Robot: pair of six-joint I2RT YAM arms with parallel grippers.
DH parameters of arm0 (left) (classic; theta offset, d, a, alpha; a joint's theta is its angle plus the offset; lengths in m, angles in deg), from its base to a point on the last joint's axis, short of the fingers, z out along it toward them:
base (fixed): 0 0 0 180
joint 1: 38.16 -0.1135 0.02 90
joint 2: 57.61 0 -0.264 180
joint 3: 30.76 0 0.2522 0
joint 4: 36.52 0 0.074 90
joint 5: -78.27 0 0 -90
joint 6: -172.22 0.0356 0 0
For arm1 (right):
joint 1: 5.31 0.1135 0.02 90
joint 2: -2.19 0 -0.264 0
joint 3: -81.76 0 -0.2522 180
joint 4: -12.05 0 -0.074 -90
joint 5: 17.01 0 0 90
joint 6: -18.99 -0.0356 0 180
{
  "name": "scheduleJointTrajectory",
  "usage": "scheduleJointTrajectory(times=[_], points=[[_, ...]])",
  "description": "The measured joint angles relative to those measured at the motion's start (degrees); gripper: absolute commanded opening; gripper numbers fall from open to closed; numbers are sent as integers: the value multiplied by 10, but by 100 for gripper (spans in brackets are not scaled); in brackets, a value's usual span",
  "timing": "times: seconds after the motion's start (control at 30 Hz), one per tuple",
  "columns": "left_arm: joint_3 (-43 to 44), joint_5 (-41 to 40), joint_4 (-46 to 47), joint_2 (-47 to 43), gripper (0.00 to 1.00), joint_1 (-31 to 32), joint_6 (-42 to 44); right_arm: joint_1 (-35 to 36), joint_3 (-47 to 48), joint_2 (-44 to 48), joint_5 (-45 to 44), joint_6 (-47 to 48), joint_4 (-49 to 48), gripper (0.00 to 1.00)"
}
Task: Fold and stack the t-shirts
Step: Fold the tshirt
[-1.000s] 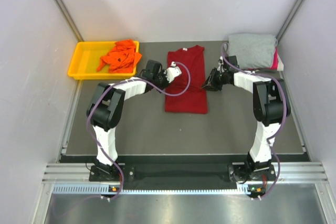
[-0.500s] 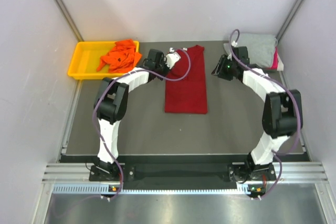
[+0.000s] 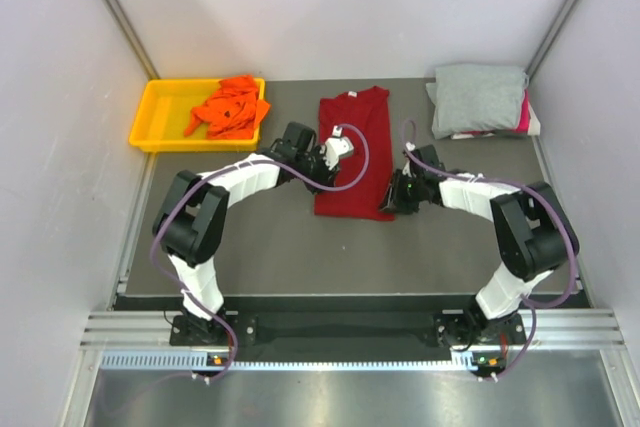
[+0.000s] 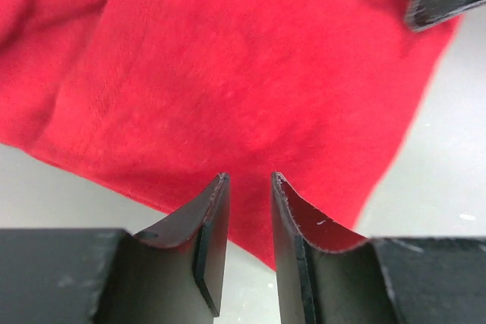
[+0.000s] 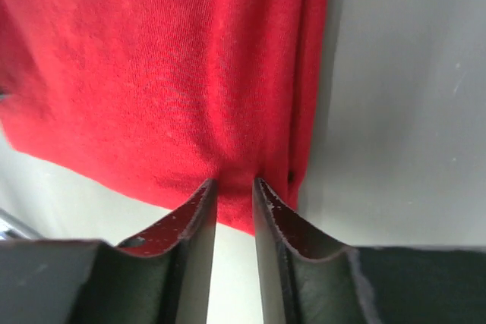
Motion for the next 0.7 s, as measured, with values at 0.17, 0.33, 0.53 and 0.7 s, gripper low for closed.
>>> scheduleJointTrajectory(times=[0.17,0.33,0.53,0.7], points=[[3,-12,-10,47,35,-6,-4,-6,-29,7,-1,-21,-26,26],[7,-51,-12,55,37,-4,6,-9,-50,31,-10,-22,-27,28],[-10,-104,-16,30,54,20,30,-12,-73,101,-32,-18,21,38],[-98,-127,-14,-87,61,62,77,-13,-98,145,-32,-20,33,45]])
